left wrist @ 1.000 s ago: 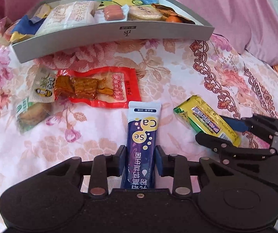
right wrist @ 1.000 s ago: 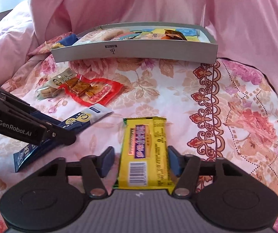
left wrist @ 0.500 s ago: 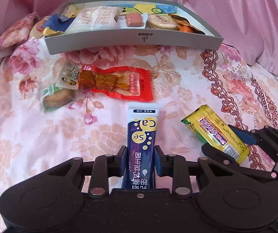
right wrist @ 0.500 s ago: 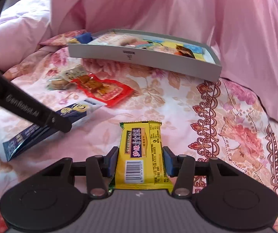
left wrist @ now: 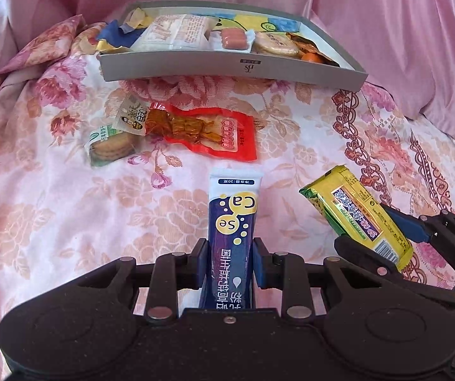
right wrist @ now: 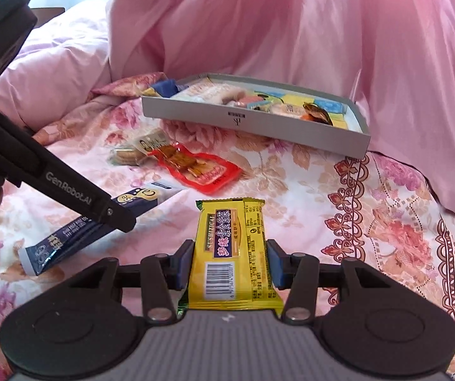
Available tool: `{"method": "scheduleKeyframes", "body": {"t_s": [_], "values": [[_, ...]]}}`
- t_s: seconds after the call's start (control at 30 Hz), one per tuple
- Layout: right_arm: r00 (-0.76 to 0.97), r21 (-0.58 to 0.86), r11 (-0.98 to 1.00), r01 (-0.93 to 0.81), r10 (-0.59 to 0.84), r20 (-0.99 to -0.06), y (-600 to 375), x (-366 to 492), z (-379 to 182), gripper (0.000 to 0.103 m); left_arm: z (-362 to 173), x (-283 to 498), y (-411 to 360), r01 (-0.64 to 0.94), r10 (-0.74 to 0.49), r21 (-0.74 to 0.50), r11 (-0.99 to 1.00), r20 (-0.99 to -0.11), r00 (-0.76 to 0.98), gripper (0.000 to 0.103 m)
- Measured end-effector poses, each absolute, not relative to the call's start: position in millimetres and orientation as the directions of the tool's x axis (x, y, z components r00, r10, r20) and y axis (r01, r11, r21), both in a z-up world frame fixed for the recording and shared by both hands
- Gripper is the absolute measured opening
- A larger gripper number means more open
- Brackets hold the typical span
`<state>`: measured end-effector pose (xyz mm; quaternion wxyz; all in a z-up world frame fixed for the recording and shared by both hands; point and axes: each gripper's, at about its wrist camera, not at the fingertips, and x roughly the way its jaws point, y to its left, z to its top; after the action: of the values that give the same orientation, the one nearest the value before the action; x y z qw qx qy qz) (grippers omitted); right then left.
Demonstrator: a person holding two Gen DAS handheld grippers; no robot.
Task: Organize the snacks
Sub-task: 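Grasp the blue calcium stick packet with the left tool while the right tool grasps the yellow wafer bar, then carry the calcium stick packet and wafer bar together over the grey tray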
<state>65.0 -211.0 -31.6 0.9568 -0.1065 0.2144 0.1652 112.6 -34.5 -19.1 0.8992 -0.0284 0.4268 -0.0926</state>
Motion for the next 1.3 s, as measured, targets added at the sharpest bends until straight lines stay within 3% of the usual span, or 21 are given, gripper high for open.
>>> {"method": "scheduleKeyframes", "body": {"t_s": [0.9, 1.3], "values": [[0.906, -0.149, 0.915, -0.374, 0.327, -0.268, -208.6, 77.3, 26.5, 0.052, 41.2, 149.7, -33.6, 0.113, -0.160, -0.114, 0.987, -0.657, 0.737, 0.031], [0.909, -0.124, 0.917, -0.379, 0.344, -0.235, -216.3, 117.9, 60.9, 0.052, 86.0, 198.4, -35.8, 0.123, -0.144, -0.076, 0.990, -0.596, 0.790, 0.031]]}}
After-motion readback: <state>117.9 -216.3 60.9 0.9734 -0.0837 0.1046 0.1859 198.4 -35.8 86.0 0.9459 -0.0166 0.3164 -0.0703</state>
